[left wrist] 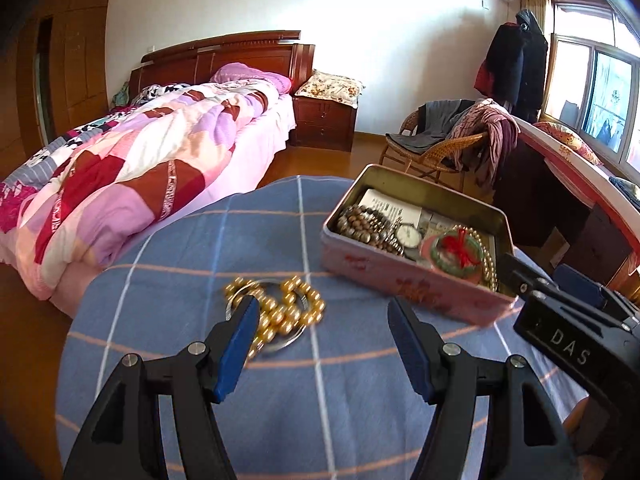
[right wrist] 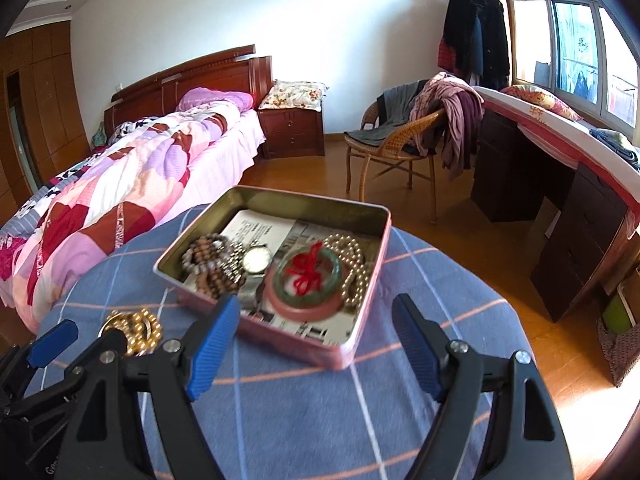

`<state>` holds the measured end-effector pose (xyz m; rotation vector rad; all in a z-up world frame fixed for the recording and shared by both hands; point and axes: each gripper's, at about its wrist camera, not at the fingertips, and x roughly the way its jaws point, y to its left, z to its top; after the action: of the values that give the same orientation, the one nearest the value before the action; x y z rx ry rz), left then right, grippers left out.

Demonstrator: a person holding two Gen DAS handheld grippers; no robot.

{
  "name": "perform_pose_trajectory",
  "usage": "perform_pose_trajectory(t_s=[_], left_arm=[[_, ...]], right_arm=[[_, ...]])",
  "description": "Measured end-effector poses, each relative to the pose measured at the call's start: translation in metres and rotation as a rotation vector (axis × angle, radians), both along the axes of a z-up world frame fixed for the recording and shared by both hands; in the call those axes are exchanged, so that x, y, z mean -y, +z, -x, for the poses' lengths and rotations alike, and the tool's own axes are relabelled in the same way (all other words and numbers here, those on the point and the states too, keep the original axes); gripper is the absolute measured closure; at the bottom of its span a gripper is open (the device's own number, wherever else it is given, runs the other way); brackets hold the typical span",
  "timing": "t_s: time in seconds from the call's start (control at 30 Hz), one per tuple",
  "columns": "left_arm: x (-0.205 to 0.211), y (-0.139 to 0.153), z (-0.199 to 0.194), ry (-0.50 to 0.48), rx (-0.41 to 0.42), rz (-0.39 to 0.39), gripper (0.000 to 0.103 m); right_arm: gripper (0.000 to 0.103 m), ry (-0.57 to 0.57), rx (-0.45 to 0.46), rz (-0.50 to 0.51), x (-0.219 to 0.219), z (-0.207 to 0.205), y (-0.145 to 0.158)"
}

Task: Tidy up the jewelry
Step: 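Withdraw both open tools from the tin toward the gold bead bracelet, then grasp the silver bangle by its rim with the left tool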

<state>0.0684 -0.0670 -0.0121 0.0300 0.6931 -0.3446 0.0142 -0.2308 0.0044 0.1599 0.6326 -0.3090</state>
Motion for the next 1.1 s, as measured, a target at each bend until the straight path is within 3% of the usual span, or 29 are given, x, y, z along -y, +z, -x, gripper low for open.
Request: perform_pose_trajectory(t_s=[0.73, 1.1], left_arm=[[-0.056, 0.002, 0.049, 0.069, 0.003, -0.008, 0.036], [-0.089, -0.023, 0.047, 0.117, -0.061, -0.038, 0.036]], right_arm=[[0.022, 0.071, -0.005, 0.023, -0.044, 0.037, 0.004], [0.022, 0.114, -0.054, -0.001, -0.055, 0.040, -0.013]])
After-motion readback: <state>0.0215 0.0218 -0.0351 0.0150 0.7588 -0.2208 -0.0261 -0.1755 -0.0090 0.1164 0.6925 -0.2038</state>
